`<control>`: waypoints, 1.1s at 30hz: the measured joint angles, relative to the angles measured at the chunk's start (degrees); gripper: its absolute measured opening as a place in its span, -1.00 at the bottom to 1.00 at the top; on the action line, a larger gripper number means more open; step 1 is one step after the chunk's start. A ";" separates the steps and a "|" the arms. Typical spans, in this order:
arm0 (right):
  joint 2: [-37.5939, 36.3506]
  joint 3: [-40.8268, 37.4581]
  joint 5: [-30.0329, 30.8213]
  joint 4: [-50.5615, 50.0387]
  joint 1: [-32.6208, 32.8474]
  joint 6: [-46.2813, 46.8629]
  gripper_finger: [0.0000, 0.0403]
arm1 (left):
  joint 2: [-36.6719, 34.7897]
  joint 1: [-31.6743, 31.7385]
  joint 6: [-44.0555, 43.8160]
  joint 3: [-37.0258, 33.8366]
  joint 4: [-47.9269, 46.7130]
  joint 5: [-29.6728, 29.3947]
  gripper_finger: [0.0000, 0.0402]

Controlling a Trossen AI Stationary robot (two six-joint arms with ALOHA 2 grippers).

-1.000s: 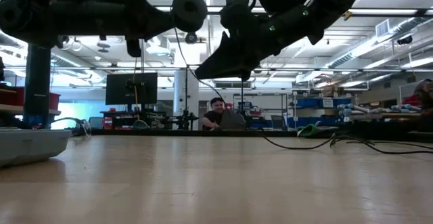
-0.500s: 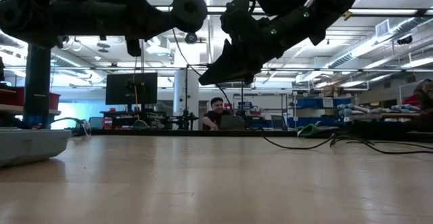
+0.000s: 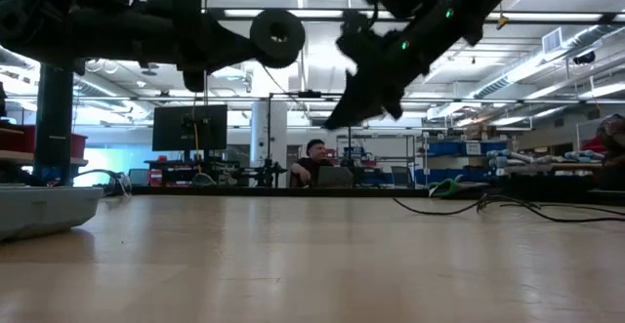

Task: Coil cords
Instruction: Coil the black wire on the spool

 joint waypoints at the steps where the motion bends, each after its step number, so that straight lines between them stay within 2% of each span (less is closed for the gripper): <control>1: -1.38 0.01 1.14 -0.53 0.02 0.19 -0.99 | 0.01 -0.06 -0.45 0.00 -1.00 -0.02 -1.00; 5: -6.07 0.35 2.75 -0.56 0.00 0.29 -0.99 | 0.00 -0.27 -1.44 0.00 -5.72 -0.06 -1.00; 9: -7.19 3.70 2.77 -2.86 0.00 0.25 -1.00 | 0.01 -0.32 -2.92 0.00 -8.87 -0.50 -1.00; 15: -3.73 11.65 2.75 -8.49 0.48 -1.84 -1.00 | 0.01 -0.35 -5.73 0.04 -11.67 -4.22 -1.00; 22: 1.77 18.03 2.23 -9.04 0.68 -3.75 -1.00 | 0.01 -0.37 -6.85 0.09 -12.33 -6.88 -1.00; 33: 4.71 20.49 0.96 -4.40 1.39 -5.78 -0.98 | 0.05 -0.35 -7.48 0.09 -13.13 -11.56 -1.00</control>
